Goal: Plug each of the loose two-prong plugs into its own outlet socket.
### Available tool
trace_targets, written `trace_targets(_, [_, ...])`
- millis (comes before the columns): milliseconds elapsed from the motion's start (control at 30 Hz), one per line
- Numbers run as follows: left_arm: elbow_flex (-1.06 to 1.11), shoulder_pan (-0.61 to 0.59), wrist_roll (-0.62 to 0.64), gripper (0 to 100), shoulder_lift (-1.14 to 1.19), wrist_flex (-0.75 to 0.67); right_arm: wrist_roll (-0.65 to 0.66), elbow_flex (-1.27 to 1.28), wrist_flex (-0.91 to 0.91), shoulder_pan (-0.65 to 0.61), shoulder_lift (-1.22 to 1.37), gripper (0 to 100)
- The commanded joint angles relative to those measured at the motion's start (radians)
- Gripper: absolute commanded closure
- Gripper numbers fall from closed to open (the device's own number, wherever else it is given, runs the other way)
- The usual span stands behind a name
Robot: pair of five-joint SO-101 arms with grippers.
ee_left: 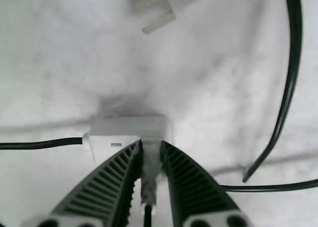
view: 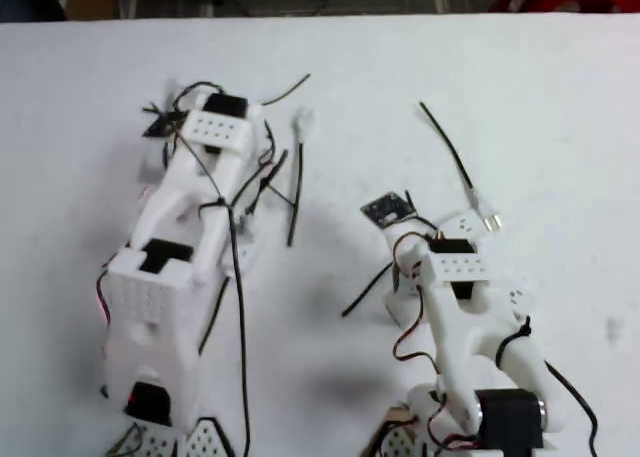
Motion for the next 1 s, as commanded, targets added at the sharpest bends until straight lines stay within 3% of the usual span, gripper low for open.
trace_targets(0, [-0.068, -0.019, -0.126, 90, 0.016, 0.087, 0.003, 0.0, 0.001, 0.004, -0.012, 97.8])
trace_targets(200, [-0.092, -0.018, -0.308, 64, 0.013, 0.106, 0.003, 0.0, 0.001, 0.004, -0.012, 97.8])
trace_targets(300, [-0.087, -0.021, -0.385, 57, -0.024, 0.106, 0.003, 0.0, 0.001, 0.004, -0.012, 97.8])
trace_targets(467, [-0.081, -0.07, -0.562, 62, -0.142, 0.106, 0.003, 0.0, 0.001, 0.004, -0.012, 97.8])
trace_targets(700, [-0.276, -0.226, -0.944, 65, -0.349, 0.104, 0.003, 0.0, -0.001, 0.004, -0.012, 97.8])
trace_targets(833, [-0.305, -0.222, -1.126, 65, -0.501, 0.107, 0.003, 0.0, -0.001, 0.004, -0.012, 97.8])
trace_targets(967, [-0.101, -0.16, -1.274, 65, -0.625, 0.106, 0.003, 0.0, -0.001, 0.004, -0.012, 97.8])
